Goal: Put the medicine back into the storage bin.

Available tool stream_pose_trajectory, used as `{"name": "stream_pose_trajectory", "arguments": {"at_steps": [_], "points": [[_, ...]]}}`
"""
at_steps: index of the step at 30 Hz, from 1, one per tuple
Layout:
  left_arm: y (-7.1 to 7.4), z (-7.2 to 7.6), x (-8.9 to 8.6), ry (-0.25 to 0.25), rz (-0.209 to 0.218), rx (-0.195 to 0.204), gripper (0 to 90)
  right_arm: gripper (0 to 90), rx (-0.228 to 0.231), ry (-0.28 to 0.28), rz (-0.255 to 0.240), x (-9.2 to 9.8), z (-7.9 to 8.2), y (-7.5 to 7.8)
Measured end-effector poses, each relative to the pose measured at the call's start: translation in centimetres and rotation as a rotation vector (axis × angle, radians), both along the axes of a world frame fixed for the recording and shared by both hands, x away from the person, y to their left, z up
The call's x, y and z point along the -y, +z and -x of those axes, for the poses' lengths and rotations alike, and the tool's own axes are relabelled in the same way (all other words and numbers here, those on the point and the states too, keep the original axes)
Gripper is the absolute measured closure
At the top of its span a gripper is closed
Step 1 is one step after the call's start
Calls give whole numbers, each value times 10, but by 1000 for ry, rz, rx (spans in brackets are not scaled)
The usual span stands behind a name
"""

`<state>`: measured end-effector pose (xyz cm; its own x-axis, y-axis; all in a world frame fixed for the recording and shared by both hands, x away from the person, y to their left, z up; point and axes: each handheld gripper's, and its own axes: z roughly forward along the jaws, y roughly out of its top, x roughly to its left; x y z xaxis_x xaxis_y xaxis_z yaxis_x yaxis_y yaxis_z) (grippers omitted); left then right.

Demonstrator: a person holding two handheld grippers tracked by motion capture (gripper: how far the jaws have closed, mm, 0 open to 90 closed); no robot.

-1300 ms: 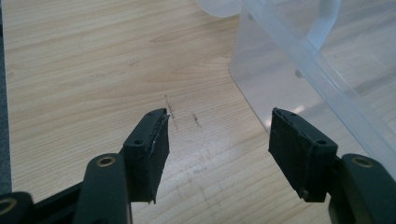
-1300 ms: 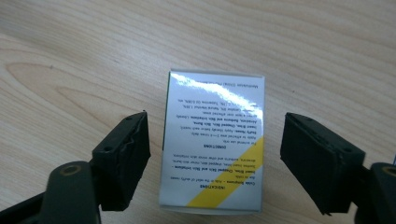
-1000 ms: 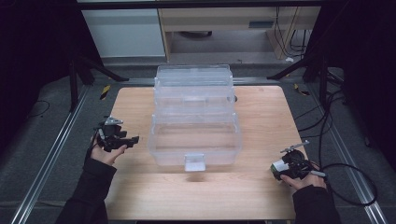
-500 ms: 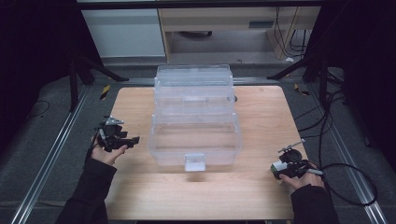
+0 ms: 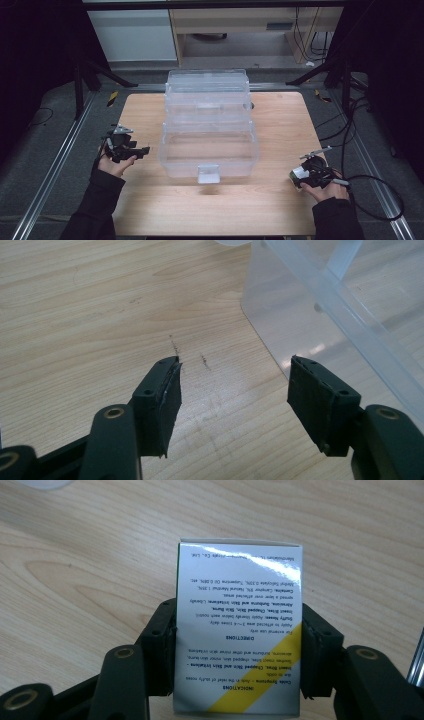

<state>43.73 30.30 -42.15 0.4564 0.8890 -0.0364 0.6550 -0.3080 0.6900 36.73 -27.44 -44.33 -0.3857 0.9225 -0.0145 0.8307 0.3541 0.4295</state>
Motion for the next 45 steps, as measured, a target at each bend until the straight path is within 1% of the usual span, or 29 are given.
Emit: {"name": "stream_pose_trajectory", "arguments": {"at_steps": [1,2,6,9,10,11,14,15,20,23,24,31,36,45], "points": [[0,0,0,1,1,-1,374,450,13,5,-4,0,0,2],[0,0,0,1,1,-1,373,450,13,5,-4,0,0,2],[0,0,0,1,-3,-3,370,450,52,14,-25,-2,0,10],[-1,0,0,1,-5,-4,365,451,59,19,-44,-2,0,14],[-1,0,0,2,-6,-5,365,451,59,19,-44,-2,0,14],[-1,0,0,2,-7,-6,364,451,69,25,-51,-2,0,18],[-1,0,0,2,-5,-5,363,451,71,28,-57,-1,0,20],[-1,0,0,1,-6,-5,363,451,80,25,-63,0,0,22],[-1,-1,0,0,-11,-10,362,451,80,26,-65,1,-1,27],[-1,-1,0,1,-9,-10,362,451,90,32,-66,0,-2,30],[-1,-1,0,3,-9,-11,361,452,94,41,-68,-2,-4,34],[-2,-1,1,-2,-11,-16,360,452,129,73,-88,-12,-11,51],[-2,-1,1,0,-7,-17,360,452,157,86,-94,-19,-16,63],[-3,-1,1,-6,-15,-22,360,453,232,127,-115,-38,-27,94]]}}
